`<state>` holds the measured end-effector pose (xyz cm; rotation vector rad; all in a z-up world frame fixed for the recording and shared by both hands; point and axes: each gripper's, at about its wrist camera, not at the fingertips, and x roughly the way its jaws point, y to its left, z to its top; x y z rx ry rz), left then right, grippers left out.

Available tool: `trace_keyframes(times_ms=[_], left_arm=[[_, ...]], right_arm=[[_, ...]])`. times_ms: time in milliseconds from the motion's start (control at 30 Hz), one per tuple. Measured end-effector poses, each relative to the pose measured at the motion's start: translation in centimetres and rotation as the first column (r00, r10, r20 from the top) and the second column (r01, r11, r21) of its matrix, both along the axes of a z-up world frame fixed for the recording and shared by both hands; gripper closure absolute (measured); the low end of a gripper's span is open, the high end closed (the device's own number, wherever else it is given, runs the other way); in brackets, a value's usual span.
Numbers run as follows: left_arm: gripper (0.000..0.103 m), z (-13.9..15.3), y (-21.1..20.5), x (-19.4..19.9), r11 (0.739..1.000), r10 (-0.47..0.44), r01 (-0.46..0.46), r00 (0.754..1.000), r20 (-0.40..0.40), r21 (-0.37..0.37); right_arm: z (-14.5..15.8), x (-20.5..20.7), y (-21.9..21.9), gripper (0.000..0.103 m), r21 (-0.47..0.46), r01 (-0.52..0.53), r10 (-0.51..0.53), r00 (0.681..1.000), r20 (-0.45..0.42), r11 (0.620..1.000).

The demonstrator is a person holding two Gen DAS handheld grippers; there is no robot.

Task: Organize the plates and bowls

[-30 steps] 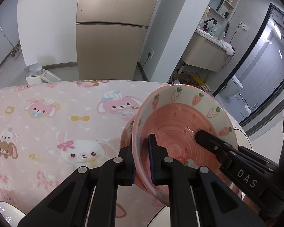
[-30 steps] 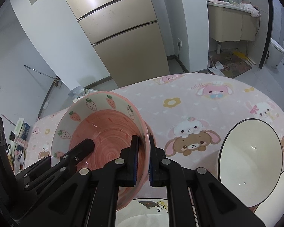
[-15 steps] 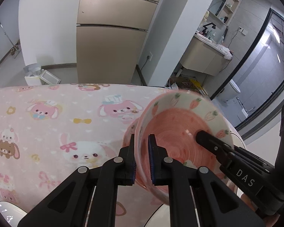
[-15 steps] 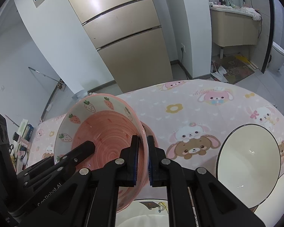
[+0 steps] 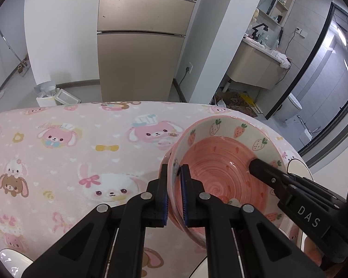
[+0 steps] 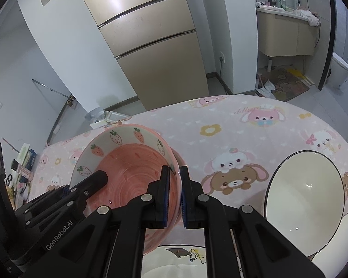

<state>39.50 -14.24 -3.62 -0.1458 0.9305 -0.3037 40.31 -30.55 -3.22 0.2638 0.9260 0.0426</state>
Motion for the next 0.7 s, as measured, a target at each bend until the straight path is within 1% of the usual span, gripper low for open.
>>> trace_keyframes(times_ms=[133,233,367,467,533,633,700], left_arm=[[0.096,0.3,0.4,0.0,1.0,0.001,-0.001,1.0,0.001,-0.018],[0.096,0.5,0.5,-0.1,1.0,-0.002,0.002,1.0,0.009,-0.014],[0.096,0.5,0.1,-0.1,1.0,-0.01,0.01,1.0,0.018,0.02],[0.095,0.5,-0.1,-0.1,1.0,-0.01,0.009,1.0,0.026,0.03],[0.094,0.6,-0.4,-0.3,0.999,0.006,-0.009,0.999,0.05,0.048],[0.093,0.5,-1.0,-0.5,0.994,0.014,-0.023,0.996,0.092,0.104],[0.093,0.1,-0.9,-0.4,0.995,0.02,-0.029,0.995,0.093,0.097]], right_arm=[[0.1,0.0,-0.1,0.094,0.008,-0.005,0.005,1.0,0.001,1.0],[0.5,-0.2,-0.2,0.094,0.014,-0.01,0.01,1.0,0.011,1.0],[0.5,-0.3,-0.2,0.094,0.0,-0.011,0.011,1.0,0.017,1.0],[0.5,-0.3,-0.1,0.094,-0.006,-0.011,0.011,1.0,0.018,1.0],[0.6,-0.3,-0.1,0.094,-0.008,-0.01,0.011,1.0,0.02,1.0],[0.4,-0.3,0.2,0.093,-0.013,-0.001,0.001,1.0,0.023,1.0],[0.3,-0.3,0.3,0.093,-0.023,-0.003,0.003,1.0,0.028,1.0]])
